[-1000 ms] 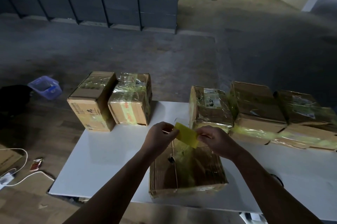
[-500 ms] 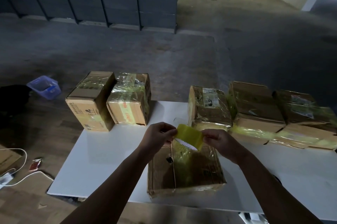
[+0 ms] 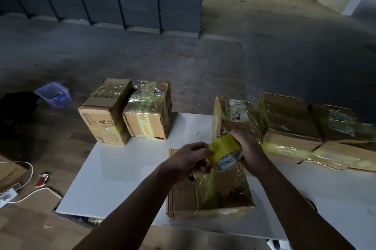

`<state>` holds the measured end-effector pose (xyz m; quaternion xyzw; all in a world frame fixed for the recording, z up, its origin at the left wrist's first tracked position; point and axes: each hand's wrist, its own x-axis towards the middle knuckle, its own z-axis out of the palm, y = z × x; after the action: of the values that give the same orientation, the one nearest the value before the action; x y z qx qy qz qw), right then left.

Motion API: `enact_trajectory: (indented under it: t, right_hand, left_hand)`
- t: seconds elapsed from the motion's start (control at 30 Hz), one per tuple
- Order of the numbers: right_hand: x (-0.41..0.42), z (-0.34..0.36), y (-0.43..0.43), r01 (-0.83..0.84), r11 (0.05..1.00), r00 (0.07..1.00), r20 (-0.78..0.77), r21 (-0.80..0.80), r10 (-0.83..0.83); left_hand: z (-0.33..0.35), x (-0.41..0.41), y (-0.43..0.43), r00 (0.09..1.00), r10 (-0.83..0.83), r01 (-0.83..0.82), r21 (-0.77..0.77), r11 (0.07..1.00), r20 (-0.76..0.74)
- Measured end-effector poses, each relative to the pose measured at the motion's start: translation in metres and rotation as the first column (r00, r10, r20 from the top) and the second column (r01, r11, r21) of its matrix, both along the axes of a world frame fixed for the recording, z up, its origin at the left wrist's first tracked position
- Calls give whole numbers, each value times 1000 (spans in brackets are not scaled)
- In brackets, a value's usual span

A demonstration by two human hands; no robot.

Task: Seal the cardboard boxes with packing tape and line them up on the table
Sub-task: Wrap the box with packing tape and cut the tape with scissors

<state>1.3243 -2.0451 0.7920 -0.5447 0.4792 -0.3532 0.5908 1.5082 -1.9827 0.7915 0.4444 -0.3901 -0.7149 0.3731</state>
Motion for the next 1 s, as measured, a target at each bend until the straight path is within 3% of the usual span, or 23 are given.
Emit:
enact_trajectory:
  t: [0.23,0.37,0.5,0.7,0.87,1.0]
  right_hand:
    - [3,3,6,6,990,996,-90,-141,-18]
    - [2,6,5,56,997,998,-8,-46,-56]
    - [4,8,1,117,981,987,95,156,-133]
    - [6,12,2,153,971,973,146,186,-181]
    - [7,15,4,161,985,983,82,56,-165]
    - [10,19,5,213,948,947,190,235,-259]
  left_hand:
    - [2,-3,-3,998,51,-49,-50,998,38]
    - [3,-6,-3,998,62,-61,-39,997,29]
    - [2,-8,-5,998,67,-67,-22,998,6]
    - [5,-8,-7,998,59,-59,-16,998,-14]
    - [3,-7,-7,999,54,-54,-42,998,3]
    - [3,-6,-7,992,124,-125,-57,991,-21]
